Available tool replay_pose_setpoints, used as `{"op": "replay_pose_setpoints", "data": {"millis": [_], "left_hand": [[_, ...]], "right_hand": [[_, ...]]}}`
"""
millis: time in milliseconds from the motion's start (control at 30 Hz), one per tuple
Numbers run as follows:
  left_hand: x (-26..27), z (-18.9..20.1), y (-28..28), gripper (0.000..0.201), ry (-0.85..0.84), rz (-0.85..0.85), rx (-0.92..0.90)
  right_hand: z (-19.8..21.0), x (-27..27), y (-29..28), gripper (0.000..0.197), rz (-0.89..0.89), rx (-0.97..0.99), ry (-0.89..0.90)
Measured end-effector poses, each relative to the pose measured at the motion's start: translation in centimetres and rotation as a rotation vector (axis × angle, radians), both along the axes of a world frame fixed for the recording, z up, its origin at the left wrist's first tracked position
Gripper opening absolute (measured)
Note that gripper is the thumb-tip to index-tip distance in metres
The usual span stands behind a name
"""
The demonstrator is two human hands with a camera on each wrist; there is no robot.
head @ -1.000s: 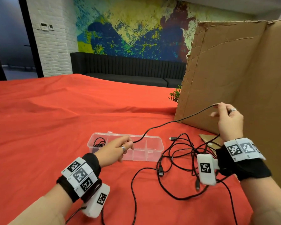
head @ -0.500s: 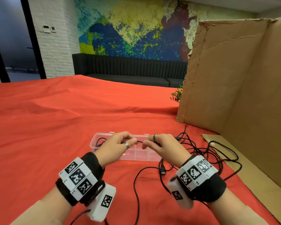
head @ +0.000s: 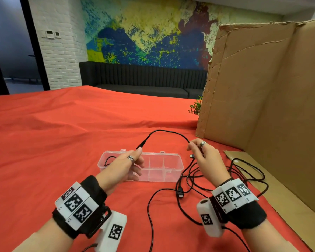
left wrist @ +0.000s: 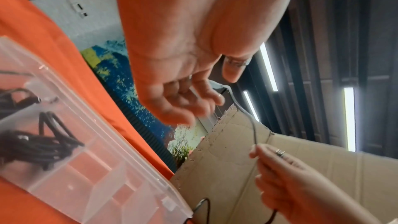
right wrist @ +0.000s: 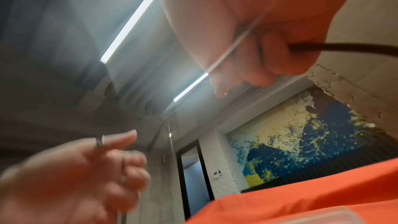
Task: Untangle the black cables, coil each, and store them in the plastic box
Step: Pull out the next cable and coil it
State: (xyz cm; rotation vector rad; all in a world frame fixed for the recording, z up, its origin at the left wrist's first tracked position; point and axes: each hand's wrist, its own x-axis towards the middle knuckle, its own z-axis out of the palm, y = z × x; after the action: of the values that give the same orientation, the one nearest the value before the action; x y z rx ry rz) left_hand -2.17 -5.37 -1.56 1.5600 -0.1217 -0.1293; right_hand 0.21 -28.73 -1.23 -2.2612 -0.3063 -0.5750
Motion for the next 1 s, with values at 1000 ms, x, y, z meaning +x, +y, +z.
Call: {"op": "replay_pose_setpoints", "data": {"millis": [1000], "left_hand": [[-1.4, 0.9, -2.3, 0.028, -0.042, -0.304, -0.047]], "right_hand": [[0.5, -0.2, -0.2, 0.021, -0.172, 0.112, -0.125]]}}
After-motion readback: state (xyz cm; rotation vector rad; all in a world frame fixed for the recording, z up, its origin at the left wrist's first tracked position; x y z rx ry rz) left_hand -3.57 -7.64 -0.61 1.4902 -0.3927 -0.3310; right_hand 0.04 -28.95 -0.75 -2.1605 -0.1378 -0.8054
